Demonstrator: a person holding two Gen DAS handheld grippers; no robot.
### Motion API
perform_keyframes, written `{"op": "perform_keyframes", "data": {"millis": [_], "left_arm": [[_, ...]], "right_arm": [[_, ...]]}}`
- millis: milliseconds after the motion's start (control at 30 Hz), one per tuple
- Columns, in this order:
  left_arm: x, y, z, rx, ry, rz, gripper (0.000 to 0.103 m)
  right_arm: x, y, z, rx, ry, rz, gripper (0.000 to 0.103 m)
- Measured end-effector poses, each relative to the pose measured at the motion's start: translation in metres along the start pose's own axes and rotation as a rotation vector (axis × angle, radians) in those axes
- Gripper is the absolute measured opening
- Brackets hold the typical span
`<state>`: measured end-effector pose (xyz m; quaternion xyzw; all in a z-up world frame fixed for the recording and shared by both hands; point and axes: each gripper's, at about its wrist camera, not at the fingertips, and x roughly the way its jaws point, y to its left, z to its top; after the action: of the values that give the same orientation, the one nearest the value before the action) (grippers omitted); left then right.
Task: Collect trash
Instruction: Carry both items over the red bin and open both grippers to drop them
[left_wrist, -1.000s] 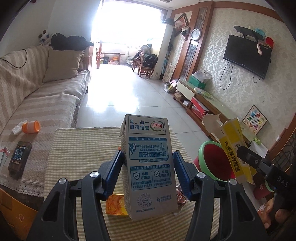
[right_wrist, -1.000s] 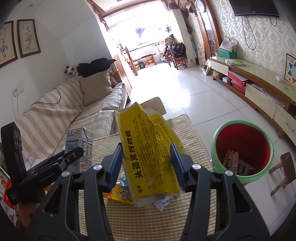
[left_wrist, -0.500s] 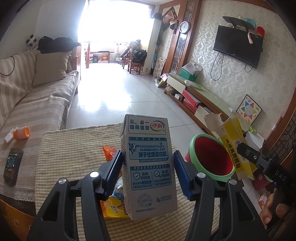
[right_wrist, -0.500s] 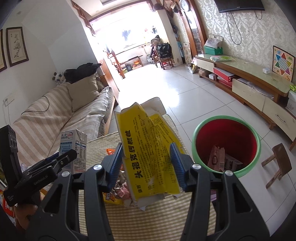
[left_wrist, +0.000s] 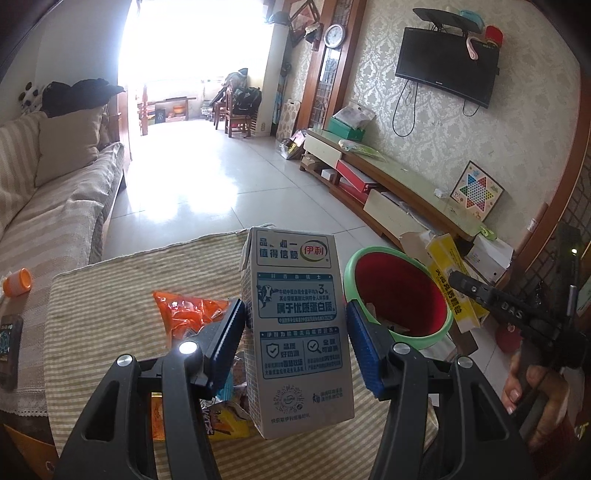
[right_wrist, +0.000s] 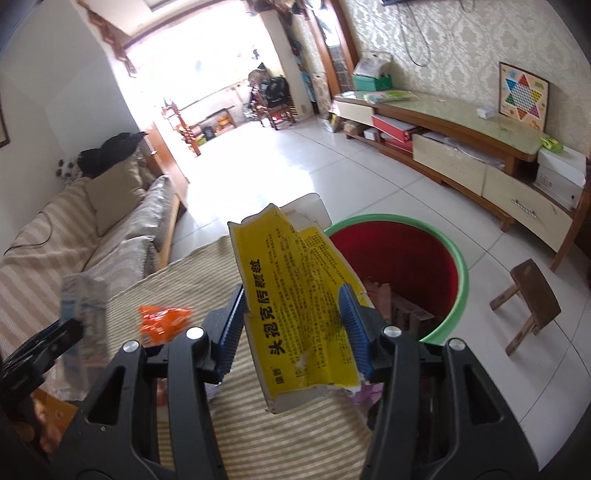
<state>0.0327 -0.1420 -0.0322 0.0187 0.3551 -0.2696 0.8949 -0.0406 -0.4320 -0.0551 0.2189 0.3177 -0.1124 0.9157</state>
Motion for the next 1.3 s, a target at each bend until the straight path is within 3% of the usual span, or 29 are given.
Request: {"op": "perform_keyframes", "data": {"millis": [167,267,367,533,767,1033,1067,1100,1133,1300], "left_arm": [[0.015,-0.014,0.003,0.013,0.021,-0.022,0.053],[0.027,-0.027,0.005,0.017,0.027,-0.055,0.053],[0.043,-0.045,0.008,0.041,0.030,-0.091,0.053],[0.079,-0.078,0.014,0.089,0.055,-0.165,0.053],[0.127,-0.118,0.033,0.114,0.096,-0.230,0.053],[0.156,-0.151,0.044,0.144,0.127,-0.260,0.055],[0.159,-0.156,0.046,0.155,0.132,-0.254,0.060],[0.159,-0.159,0.048,0.162,0.130,-0.245,0.073],[0.157,-0.159,0.050,0.162,0.117,-0.243,0.076],[0.138,-0.156,0.052,0.165,0.083,-0.256,0.076]], "right_arm": [[0.041,-0.036,0.015,0.025,0.056,-0.052,0.052],[0.053,-0.046,0.019,0.032,0.065,-0.105,0.070],[0.038,-0.051,0.014,0.060,0.021,-0.104,0.077],[-0.009,-0.064,-0.009,0.108,-0.084,-0.183,0.082],[-0.050,-0.091,-0.036,0.130,-0.097,-0.293,0.082],[-0.063,-0.114,-0.050,0.192,-0.089,-0.303,0.082],[-0.062,-0.113,-0.050,0.192,-0.087,-0.302,0.082],[-0.063,-0.113,-0.051,0.191,-0.086,-0.300,0.082],[-0.063,-0.112,-0.052,0.189,-0.084,-0.300,0.082],[-0.063,-0.104,-0.051,0.172,-0.081,-0.294,0.082]]}}
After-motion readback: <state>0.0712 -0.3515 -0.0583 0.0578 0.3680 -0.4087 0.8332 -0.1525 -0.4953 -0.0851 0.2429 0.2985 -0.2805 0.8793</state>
